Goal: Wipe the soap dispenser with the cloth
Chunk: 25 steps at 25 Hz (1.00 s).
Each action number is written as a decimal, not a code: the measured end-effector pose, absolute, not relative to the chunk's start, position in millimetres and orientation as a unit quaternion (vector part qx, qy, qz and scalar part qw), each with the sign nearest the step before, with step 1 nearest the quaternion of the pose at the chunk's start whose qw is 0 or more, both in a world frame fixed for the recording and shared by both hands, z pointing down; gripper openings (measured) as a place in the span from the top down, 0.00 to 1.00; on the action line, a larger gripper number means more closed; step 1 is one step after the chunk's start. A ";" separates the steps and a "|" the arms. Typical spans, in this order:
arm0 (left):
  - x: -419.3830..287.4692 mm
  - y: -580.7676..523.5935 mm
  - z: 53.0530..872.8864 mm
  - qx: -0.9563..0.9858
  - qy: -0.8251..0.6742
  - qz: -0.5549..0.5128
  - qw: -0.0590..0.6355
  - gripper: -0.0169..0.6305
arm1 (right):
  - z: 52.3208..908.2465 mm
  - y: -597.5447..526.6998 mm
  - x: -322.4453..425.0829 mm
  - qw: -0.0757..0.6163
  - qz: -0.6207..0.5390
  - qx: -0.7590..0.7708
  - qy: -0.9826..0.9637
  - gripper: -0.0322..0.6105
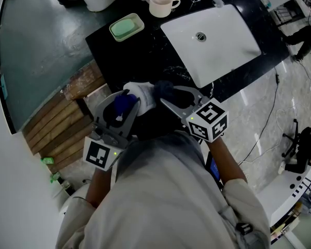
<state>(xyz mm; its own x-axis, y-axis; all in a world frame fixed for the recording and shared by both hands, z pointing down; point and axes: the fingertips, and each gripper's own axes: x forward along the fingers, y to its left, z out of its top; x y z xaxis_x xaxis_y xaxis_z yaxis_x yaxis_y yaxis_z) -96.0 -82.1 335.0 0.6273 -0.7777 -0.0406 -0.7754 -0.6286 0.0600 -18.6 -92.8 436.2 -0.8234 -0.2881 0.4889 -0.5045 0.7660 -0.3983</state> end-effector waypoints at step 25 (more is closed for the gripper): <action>-88.8 -87.8 334.3 0.901 -0.432 -0.017 0.022 0.79 | 384.5 -86.9 -30.4 0.159 0.254 0.188 -0.935 0.74</action>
<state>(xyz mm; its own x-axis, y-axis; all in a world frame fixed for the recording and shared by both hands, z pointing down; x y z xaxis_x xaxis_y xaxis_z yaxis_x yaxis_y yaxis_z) -88.8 -87.8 334.3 0.6256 -0.7800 -0.0111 -0.7786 -0.6252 0.0538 -30.4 -86.9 384.5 -0.8789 -0.2714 0.3922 -0.4325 0.8002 -0.4155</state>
